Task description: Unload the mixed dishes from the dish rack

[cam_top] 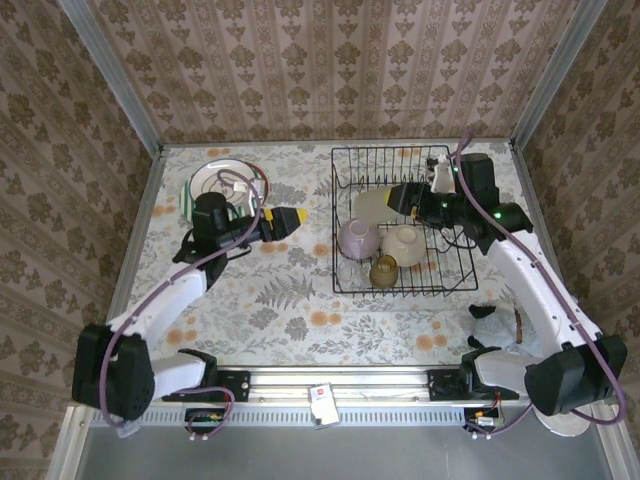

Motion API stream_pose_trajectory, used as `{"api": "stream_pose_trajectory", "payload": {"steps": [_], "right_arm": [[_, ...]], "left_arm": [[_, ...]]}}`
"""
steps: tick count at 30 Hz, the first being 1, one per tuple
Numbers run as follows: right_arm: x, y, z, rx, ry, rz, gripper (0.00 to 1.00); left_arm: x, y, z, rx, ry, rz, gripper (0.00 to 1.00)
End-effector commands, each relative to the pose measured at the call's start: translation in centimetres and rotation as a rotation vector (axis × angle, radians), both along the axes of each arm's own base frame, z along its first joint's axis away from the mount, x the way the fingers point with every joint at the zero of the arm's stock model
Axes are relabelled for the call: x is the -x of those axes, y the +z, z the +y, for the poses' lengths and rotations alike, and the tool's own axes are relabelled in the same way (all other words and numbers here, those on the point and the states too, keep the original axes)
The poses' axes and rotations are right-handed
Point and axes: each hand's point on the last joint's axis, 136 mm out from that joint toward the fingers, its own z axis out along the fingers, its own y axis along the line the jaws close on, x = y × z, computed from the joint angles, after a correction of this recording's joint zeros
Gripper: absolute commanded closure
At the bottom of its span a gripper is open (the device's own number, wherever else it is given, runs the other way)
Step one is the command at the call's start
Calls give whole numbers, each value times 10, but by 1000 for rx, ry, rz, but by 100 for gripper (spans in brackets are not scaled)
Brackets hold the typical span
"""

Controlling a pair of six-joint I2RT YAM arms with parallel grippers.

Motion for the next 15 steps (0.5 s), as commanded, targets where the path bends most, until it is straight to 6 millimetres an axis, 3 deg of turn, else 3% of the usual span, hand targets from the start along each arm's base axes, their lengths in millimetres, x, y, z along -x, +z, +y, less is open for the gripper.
{"api": "stream_pose_trajectory", "payload": {"steps": [1,10,15], "right_arm": [[-4,27,26,-200,127,-54,70],[-12,19,34,-358,206,-51,72],[-14,13,31,-345,202,-41,72]], "left_arm": [[1,40,-18,172,-122,-53,3],[-13,55,-51,371,-292,12,8],[0,63,-65,364,-353,-27,8]]}}
